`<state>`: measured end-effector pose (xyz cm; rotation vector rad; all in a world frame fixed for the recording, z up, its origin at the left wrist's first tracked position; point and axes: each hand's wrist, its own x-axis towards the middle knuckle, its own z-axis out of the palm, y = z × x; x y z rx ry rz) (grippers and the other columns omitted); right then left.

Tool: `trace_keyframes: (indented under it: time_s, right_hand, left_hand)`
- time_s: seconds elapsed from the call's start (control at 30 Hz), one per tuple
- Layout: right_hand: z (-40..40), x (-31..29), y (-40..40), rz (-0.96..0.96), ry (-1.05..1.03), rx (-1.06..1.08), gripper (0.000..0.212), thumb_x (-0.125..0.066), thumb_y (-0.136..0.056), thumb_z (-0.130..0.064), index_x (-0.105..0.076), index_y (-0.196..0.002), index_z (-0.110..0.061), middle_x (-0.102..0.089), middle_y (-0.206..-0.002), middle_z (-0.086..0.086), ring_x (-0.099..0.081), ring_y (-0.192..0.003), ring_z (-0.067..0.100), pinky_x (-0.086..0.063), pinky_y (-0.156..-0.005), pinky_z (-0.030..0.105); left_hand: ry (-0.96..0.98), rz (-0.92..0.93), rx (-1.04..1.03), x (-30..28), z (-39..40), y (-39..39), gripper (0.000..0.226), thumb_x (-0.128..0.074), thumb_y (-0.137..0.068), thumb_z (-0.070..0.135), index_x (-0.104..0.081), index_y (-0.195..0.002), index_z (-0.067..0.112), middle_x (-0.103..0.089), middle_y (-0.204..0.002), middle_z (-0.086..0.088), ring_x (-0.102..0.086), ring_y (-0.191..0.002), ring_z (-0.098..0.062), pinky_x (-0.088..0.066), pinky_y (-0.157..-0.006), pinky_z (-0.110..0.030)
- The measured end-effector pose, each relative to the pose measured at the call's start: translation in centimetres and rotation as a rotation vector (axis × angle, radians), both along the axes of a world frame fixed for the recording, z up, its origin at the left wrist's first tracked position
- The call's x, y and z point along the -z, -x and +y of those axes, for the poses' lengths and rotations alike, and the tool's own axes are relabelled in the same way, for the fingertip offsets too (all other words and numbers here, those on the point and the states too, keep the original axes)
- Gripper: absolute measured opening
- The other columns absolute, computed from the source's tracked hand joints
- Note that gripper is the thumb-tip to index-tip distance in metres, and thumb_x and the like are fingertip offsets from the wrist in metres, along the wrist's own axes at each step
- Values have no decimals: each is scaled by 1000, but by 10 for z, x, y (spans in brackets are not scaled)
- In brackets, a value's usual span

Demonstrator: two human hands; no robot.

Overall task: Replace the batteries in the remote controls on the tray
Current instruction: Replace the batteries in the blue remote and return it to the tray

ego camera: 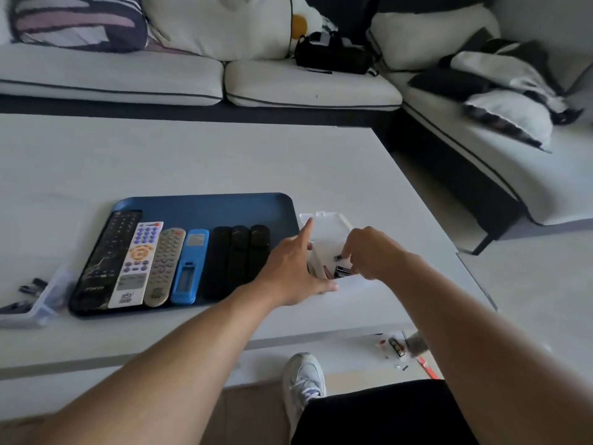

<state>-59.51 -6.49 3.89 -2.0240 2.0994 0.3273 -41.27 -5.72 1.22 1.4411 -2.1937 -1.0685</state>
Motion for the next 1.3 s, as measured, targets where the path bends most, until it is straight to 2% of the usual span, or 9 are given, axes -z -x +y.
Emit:
trace_keyframes:
  time_s: [0.2, 0.37, 0.47, 0.57, 0.7, 0.8, 0.93, 1.07, 1.3]
  right_hand:
    - [-1, -5, -10, 140, 41, -48, 34, -66, -84, -4, -68, -115, -18, -65, -108, 6, -65, -98, 28, -44, -70, 31]
    - [1, -9, -19, 241, 59, -101, 17, -66, -85, -6, -56, -97, -14, -54, -84, 3, -62, -88, 27, -41, -69, 31]
    - [4, -16, -17, 167, 92, -106, 18, -67, -83, -12, -49, -84, -15, -43, -69, -2, -51, -71, 24, -40, -63, 31]
    - [9, -29, -7, 52, 100, -100, 9, -69, -74, -19, -62, -79, -17, -60, -72, 0, -59, -65, 20, -48, -54, 29]
    - [18, -39, 11, -98, 130, -38, 13, -67, -76, -25, -70, -87, -30, -67, -84, -6, -64, -75, 18, -48, -56, 28]
    - [20, -35, 21, -49, 196, -51, 16, -66, -80, -27, -69, -91, -39, -68, -91, -12, -62, -80, 17, -38, -61, 27]
    - [19, -24, 17, -13, 215, -115, 14, -70, -86, -30, -70, -92, -43, -71, -92, -17, -65, -83, 14, -44, -68, 28]
    - [16, -14, 3, 103, 146, -236, 16, -70, -88, -31, -71, -101, -40, -70, -96, -11, -65, -85, 19, -50, -74, 30]
    - [3, -15, -4, 165, 160, -138, 19, -72, -83, -20, -72, -98, -31, -67, -85, -7, -64, -78, 21, -51, -71, 30]
  left_hand:
    - [10, 72, -23, 5, -8, 10, 140, -91, -64, 46, 9, -160, 29, -53, -142, 3, -43, -137, -19, -36, -115, -35]
    - [86, 91, -6, 4, -4, 8, 136, -94, -62, 41, -3, -162, 27, -56, -137, 3, -39, -134, -16, -27, -106, -20]
    - [162, 109, -9, 2, 2, 7, 135, -96, -58, 39, -11, -161, 28, -55, -137, 3, -39, -132, -15, -27, -110, -23]
    - [228, 111, -23, 2, 4, 8, 132, -97, -58, 36, -13, -160, 30, -52, -141, 5, -38, -132, -13, -26, -113, -26]
    - [235, 110, -35, 3, 4, 9, 134, -96, -58, 39, -10, -161, 30, -51, -143, 6, -38, -133, -13, -27, -115, -28]
    - [207, 123, -50, 2, 5, 9, 133, -96, -60, 39, -9, -161, 30, -51, -144, 6, -37, -134, -13, -25, -115, -27]
    - [202, 123, -66, 2, 6, 11, 134, -96, -59, 41, -9, -161, 29, -52, -142, 6, -38, -134, -13, -28, -118, -32]
    - [221, 116, -52, 1, 6, 13, 133, -96, -59, 40, -11, -161, 26, -53, -141, 1, -40, -134, -16, -31, -117, -36]
    - [209, 107, -66, 3, 4, 15, 134, -95, -59, 41, -10, -161, 26, -50, -144, 4, -37, -133, -15, -27, -115, -28]
